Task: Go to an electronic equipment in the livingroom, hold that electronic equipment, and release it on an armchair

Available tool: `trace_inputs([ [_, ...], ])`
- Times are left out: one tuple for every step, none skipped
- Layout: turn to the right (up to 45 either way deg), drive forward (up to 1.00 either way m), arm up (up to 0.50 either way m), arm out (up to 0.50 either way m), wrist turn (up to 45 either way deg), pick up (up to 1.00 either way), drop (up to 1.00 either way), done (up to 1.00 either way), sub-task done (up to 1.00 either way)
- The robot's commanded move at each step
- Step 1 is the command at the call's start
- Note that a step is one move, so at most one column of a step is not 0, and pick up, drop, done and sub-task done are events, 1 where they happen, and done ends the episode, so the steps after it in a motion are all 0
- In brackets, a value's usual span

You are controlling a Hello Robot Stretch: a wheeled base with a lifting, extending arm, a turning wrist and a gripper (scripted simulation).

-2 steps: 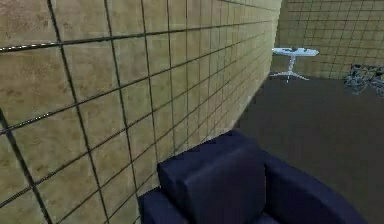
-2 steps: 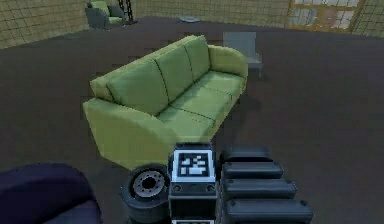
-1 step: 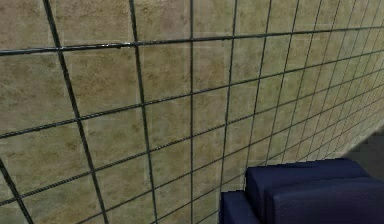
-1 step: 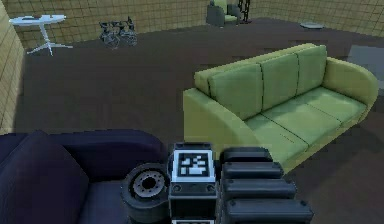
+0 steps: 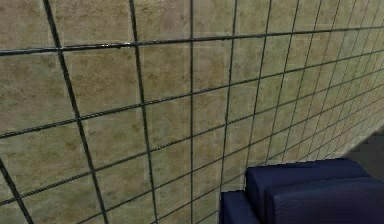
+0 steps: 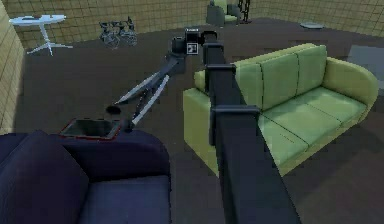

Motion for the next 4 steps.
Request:
trace_inputs([
  [0.0, 0.0, 0.0, 0.0, 39.0, 0.0, 0.0, 0.0, 0.0],
  [0.0, 0.0, -0.46, 0.0, 0.0, 0.0, 0.0, 0.0, 0.0],
  [0.0, 0.0, -0.32, 0.0, 0.0, 0.0, 0.0, 0.0, 0.0],
  [0.0, 0.0, 0.0, 0.0, 0.0, 0.0, 1.0, 0.0, 0.0],
])
